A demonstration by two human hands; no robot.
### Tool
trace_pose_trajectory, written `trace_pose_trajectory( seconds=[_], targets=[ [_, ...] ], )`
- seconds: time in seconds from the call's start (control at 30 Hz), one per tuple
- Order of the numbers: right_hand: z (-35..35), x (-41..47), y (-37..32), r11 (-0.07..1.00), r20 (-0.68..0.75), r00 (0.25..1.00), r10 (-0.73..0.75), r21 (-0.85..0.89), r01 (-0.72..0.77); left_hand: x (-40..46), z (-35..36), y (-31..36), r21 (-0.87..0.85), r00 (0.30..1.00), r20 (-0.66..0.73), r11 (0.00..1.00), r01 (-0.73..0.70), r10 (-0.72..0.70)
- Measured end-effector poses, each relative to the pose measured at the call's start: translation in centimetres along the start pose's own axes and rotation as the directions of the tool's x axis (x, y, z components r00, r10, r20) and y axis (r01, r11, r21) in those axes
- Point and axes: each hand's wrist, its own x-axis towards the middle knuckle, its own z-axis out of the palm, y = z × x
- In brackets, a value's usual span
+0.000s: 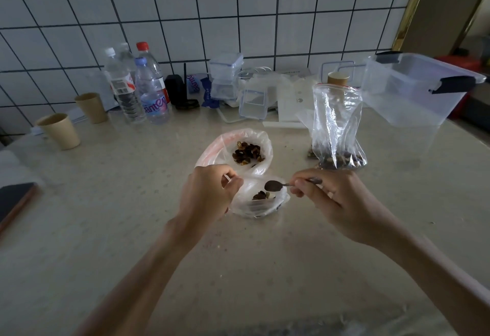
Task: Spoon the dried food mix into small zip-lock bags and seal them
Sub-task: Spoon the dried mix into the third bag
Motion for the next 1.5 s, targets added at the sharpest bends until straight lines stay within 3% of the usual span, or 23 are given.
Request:
trace_pose_trajectory(
  seconds=[0.1, 0.2, 0.3, 0.47, 0.63, 0.8, 0.93, 1.23, 1.5],
  targets=[
    [-0.2, 0.0, -0.2, 0.999, 0.016, 0.999, -0.033, -0.039, 0.033, 0.0, 0.0, -0.1, 0.013, 1.0, 0.0, 1.0, 0.012, -0.012],
    [-0.1, 0.5, -0.3, 0.964, -0.078, 0.994, 0.078, 0.261, -0.055, -0.1, -0.3, -0.3, 0.01, 1.0, -0.013, 1.0, -0.004, 0.004],
    [-0.1, 1.5, 0.0, 0.846, -0.155, 0.956, 0.249, 0.516, -0.137, 0.1, -0.9, -0.4, 0.012, 0.999, -0.037, 0.999, -0.035, 0.035],
    [0.7, 3.7, 0.6, 0.583, -0.067, 0.853, 0.518, 0.757, -0.295, 1.4, -1.7, -0.6, -0.007, 0.984, -0.156, 0.996, -0.088, 0.086],
    [2.0, 6.2, 1.2, 0.485, -0.013, 0.8, 0.6, 0.801, -0.35, 3.8, -1.5, -1.0, 0.083, 0.923, -0.357, 0.989, -0.121, 0.143],
    [3.6, 8.8, 1.4, 0.467, 0.045, 0.789, 0.612, 0.785, -0.408, 7.1, -0.6, -1.6, 0.139, 0.991, -0.131, 0.99, 0.023, -0.004],
    [5.1, 9.9, 2.0, 0.441, 0.099, 0.752, 0.651, 0.757, -0.481, 9.0, 0.7, -2.2, 0.084, 0.993, 0.009, 0.989, 0.12, -0.121],
    [6.6, 10.5, 2.7, 0.455, -0.004, 0.676, 0.737, 0.743, -0.491, 9.1, 3.0, -4.5, 0.037, 0.994, 0.034, 0.994, 0.105, -0.106],
    [6.5, 11.0, 2.5, 0.468, -0.041, 0.665, 0.745, 0.742, -0.479, 9.4, 2.9, -4.3, 0.038, 0.991, 0.11, 0.996, 0.075, -0.079]
  ],
)
